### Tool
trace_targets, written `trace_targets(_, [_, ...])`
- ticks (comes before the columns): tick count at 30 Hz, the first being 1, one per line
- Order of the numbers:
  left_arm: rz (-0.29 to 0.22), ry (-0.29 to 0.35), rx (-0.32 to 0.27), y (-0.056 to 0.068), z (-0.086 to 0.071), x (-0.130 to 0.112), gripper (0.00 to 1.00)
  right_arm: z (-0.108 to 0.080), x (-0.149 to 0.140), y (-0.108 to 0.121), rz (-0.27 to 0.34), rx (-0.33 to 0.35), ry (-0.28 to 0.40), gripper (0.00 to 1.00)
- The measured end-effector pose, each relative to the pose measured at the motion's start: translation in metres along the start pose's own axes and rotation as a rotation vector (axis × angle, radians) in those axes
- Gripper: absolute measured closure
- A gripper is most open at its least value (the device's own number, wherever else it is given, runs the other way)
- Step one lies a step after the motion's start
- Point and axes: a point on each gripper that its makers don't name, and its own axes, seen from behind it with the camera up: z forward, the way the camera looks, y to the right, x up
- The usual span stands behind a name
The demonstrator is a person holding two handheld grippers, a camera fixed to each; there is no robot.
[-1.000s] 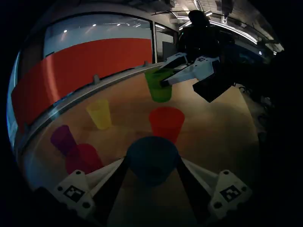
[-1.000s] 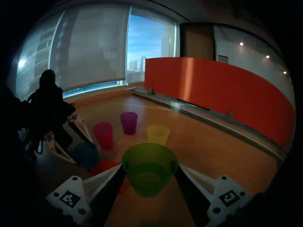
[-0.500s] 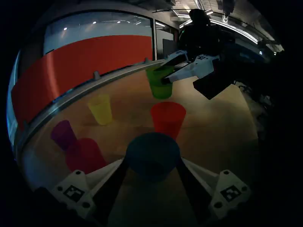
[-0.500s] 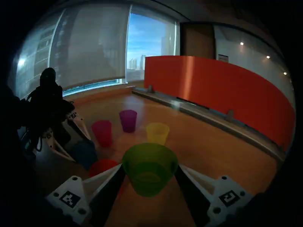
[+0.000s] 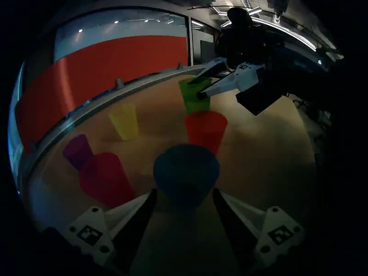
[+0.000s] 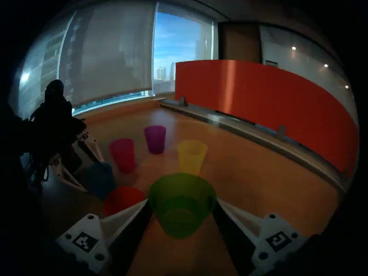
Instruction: Pour water
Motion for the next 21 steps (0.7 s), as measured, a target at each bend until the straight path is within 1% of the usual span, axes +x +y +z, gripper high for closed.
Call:
trace_targets(12, [-0.011, -0.019, 0.04, -0.004, -0.016, -0.013, 0.11, 0.015, -0.027, 0.004, 0.015, 0.0, -0.058, 0.09])
trace_targets(15, [-0.016, -0.027, 0.04, -0.002, -0.019, -0.016, 0.11, 0.018, -0.035, 0.004, 0.018, 0.001, -0.082, 0.09])
trace_targets(21, [-0.021, -0.023, 0.047, 0.0, -0.024, -0.017, 0.11, 0.024, -0.046, 0.006, 0.006, -0.004, -0.114, 0.09])
